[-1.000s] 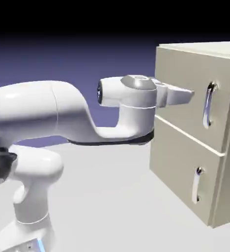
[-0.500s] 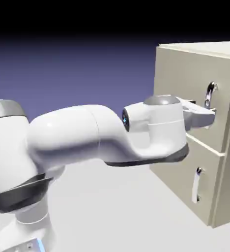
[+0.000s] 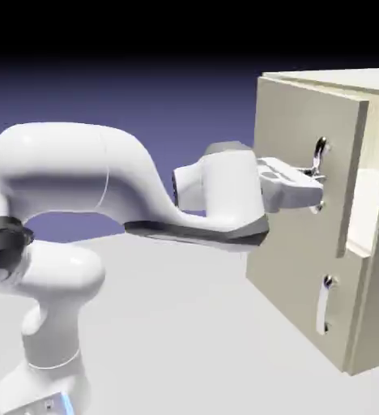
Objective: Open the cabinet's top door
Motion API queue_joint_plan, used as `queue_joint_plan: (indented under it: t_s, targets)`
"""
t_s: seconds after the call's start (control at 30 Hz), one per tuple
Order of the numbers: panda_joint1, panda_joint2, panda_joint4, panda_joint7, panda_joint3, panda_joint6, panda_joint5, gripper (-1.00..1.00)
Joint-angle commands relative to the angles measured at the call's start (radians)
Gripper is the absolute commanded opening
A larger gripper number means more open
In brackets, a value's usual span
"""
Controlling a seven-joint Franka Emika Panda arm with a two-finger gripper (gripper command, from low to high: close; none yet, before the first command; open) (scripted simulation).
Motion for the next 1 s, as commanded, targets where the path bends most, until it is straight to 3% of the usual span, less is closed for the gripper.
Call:
queue_joint_plan:
  t_s: [0.0,0.6,0.97]
  targets:
    - [-0.036,0.001,-0.027,0.000,0.034,-0.017,0.025,-1.00]
    - [-0.569,-0.099,-0.354,-0.031,0.683,-0.182,0.540,-1.00]
    - [-0.924,-0.188,-0.406,0.000,1.081,-0.035,0.821,-1.00]
